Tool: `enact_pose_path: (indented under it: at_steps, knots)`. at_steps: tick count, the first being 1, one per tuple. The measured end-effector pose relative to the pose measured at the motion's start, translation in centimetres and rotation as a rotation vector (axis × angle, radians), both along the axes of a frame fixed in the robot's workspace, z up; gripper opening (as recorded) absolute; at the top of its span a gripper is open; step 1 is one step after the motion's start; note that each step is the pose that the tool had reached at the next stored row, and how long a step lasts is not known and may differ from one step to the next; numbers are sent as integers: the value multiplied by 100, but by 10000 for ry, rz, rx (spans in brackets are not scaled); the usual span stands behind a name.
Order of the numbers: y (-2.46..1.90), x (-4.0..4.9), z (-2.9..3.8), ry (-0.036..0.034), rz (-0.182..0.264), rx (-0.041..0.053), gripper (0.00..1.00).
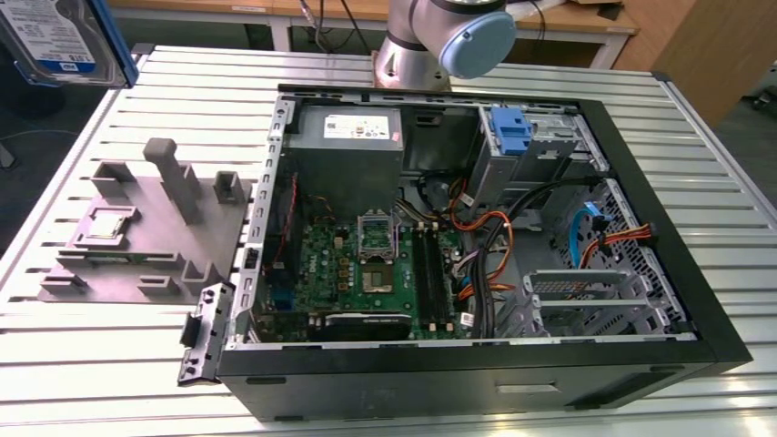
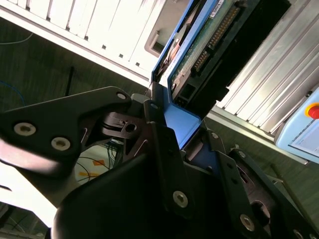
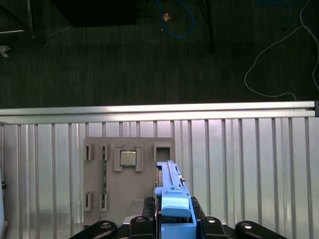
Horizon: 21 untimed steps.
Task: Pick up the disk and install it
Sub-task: 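Pick up the disk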
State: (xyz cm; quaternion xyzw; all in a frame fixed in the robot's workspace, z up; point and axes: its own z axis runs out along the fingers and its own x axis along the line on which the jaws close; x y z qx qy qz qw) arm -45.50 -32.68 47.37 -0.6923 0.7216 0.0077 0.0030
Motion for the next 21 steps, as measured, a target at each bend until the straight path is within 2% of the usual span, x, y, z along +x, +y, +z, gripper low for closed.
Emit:
enact_pose_path:
  at_steps: [3,8,14,21]
  knots:
    - [-20,0,0,1,2,-1,37]
    - [-105,0,0,0,1,0,37]
    - [-111,0,15,0,1,0,37]
    - [-111,0,87,0,1,0,37]
